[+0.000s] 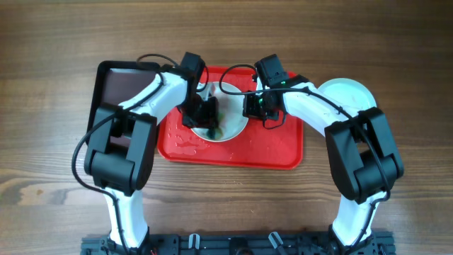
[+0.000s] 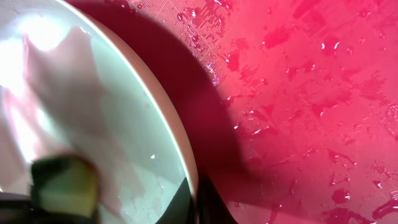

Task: Clean dirty plates on tray and stack at the side
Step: 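Continue scrubbing the white plate in circles with the left-held sponge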

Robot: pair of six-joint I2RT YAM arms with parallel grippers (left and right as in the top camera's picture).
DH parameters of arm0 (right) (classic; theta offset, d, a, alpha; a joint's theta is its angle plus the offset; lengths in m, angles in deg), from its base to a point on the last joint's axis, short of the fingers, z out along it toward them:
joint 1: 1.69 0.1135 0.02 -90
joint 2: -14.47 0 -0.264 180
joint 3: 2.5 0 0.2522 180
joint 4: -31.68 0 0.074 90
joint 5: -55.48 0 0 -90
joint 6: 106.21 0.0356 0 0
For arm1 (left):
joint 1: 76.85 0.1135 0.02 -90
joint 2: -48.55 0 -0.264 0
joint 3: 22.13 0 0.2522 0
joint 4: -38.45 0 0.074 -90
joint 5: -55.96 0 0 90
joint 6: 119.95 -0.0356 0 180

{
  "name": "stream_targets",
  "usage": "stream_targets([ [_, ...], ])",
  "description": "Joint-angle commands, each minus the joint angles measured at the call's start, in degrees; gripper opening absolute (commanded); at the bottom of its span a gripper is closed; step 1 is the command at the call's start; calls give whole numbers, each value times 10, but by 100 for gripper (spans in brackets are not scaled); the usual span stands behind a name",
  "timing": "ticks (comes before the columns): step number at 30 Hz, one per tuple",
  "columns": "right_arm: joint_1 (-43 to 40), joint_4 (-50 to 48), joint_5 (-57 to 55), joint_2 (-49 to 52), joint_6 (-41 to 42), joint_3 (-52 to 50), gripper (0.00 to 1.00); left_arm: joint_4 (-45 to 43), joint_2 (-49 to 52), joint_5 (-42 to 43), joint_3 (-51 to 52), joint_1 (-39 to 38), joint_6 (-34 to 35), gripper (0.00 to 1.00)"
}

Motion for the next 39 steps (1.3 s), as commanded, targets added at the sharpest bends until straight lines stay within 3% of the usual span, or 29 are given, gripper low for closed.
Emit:
stream_targets([
  [1,0,-2,-1,13,7,-7,4,-20,39,6,24,-10,-30,4],
  [8,0,-2,-1,13,7,-7,4,-31,39,-170,24,-10,19,4],
  [13,0,-2,-1,13,7,-7,4,-13,39,-318,24,-10,94,4],
  [16,0,-2,-1,13,7,-7,4,-18,39,-352,24,-10,110,4],
  [23,0,-2,-1,13,7,-7,4,-66,39,-354,24,-10,127,4],
  [30,0,-2,-1,13,7,-7,4,-215,39,-347,24,-14,108,4],
  [34,0,-2,-1,13,7,-7,4,-254,39,-218,24,-23,23,4],
  [39,0,-2,-1,13,7,-7,4,-234,39,-67,24,-41,-78,4],
])
